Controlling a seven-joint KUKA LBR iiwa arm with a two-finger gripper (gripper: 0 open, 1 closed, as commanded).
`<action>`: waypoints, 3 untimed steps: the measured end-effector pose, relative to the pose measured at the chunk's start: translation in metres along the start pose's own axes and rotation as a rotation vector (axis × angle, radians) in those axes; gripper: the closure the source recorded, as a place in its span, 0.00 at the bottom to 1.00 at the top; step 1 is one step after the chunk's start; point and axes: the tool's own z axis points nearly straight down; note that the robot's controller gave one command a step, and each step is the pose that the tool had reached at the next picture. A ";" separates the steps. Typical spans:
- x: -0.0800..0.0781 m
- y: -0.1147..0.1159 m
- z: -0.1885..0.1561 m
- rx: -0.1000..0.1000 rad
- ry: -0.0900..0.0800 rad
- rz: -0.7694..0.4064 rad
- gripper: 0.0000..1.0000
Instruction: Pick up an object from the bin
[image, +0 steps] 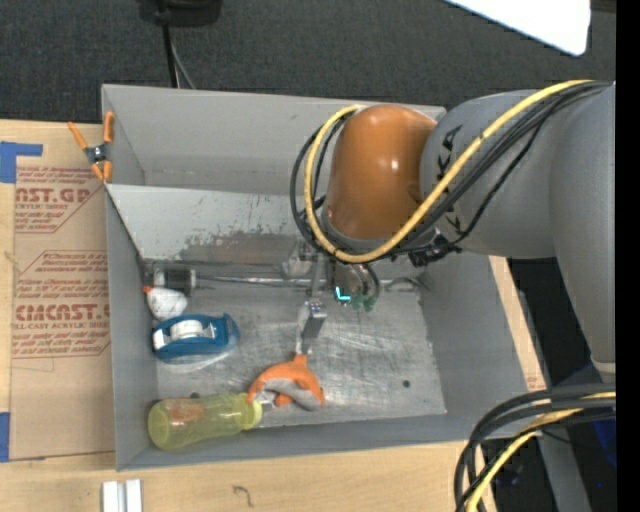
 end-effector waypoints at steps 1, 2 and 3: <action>-0.002 0.000 -0.004 0.000 -0.007 0.001 0.00; 0.016 -0.002 0.023 0.000 -0.014 -0.075 0.00; 0.037 -0.005 0.078 0.000 -0.010 -0.294 0.00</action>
Offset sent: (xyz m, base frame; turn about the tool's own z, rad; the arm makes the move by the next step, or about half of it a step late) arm -0.0693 -0.0059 -0.1009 -0.2666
